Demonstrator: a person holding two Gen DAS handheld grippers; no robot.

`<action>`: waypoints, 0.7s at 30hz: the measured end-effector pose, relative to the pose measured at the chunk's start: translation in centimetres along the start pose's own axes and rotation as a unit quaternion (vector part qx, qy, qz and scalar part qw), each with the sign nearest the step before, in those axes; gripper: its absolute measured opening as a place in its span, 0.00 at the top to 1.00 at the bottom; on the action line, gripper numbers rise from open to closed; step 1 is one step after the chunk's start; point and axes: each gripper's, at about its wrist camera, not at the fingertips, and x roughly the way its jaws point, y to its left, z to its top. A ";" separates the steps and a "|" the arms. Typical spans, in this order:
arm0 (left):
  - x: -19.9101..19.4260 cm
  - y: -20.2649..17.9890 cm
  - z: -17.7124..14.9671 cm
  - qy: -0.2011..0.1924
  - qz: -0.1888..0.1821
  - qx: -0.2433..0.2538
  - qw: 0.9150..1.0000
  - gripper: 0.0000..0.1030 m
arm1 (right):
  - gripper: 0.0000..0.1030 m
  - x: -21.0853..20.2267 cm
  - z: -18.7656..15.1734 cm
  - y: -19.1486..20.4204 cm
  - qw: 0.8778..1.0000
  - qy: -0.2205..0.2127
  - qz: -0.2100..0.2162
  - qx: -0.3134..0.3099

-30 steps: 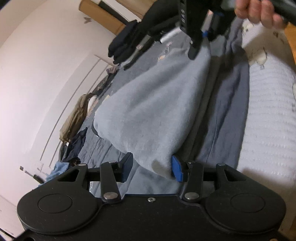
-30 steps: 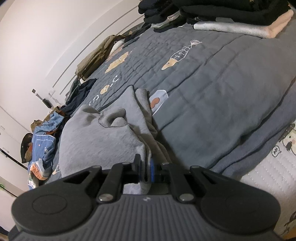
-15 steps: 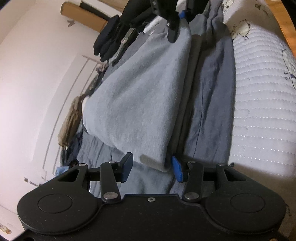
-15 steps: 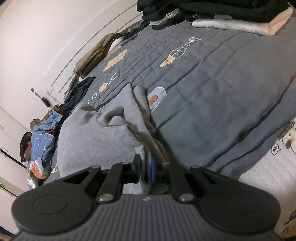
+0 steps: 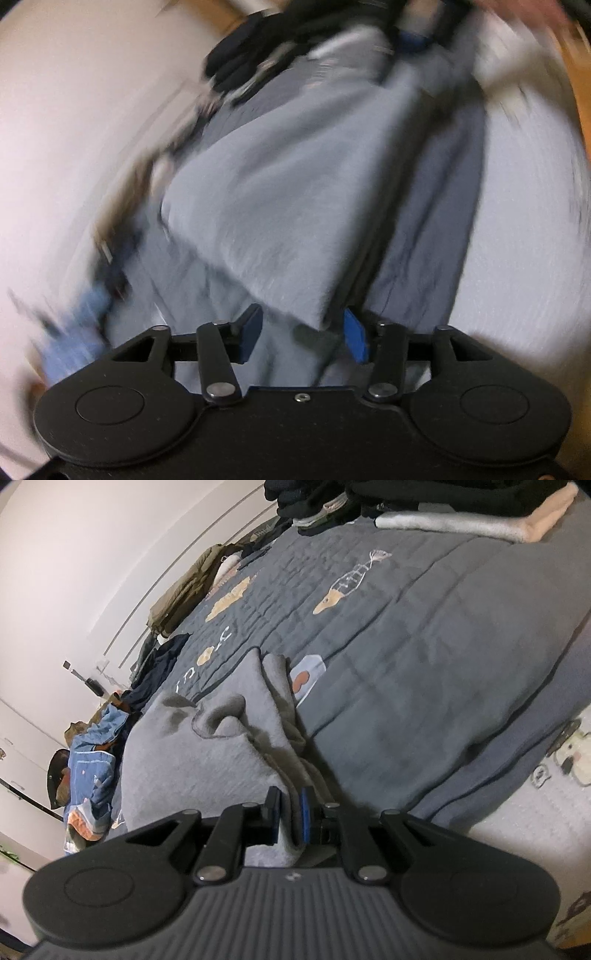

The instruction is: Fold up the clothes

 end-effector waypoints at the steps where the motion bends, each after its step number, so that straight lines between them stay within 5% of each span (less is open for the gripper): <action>1: -0.3 1.3 0.1 0.000 -0.015 -0.045 0.999 0.49 | 0.90 -0.3 0.2 -0.1 1.000 -0.002 -0.001 0.002; 4: -0.8 5.3 0.0 -0.006 -0.056 -0.189 0.980 0.46 | 0.89 -1.2 0.8 -0.4 1.000 -0.009 0.002 0.009; 6: -1.0 7.2 -0.7 -0.015 -0.093 -0.285 0.954 0.46 | 0.89 -1.8 1.3 -0.5 1.000 -0.018 0.006 0.011; 9: 0.0 9.3 -1.8 -0.021 -0.145 -0.404 0.903 0.44 | 0.83 -2.2 1.8 -0.5 1.000 -0.020 0.022 0.012; 10: 0.5 9.6 -2.0 -0.018 -0.154 -0.430 0.889 0.44 | 0.73 -2.1 1.8 -0.4 1.000 -0.013 0.026 0.006; 11: 0.9 9.9 -2.3 -0.013 -0.161 -0.449 0.879 0.44 | 0.60 -1.9 1.9 -0.2 1.000 -0.006 0.029 0.000; 13: 1.5 10.3 -2.9 -0.003 -0.173 -0.481 0.860 0.44 | 0.49 -1.5 1.6 0.3 1.000 0.004 0.020 -0.023; 17: 2.6 10.8 -4.4 0.016 -0.196 -0.535 0.822 0.44 | 0.42 -0.6 1.5 0.2 0.999 0.027 0.001 -0.040; 21: 3.7 11.0 -5.7 0.030 -0.203 -0.572 0.794 0.44 | 0.39 -0.1 1.4 -0.6 0.999 0.046 -0.004 -0.029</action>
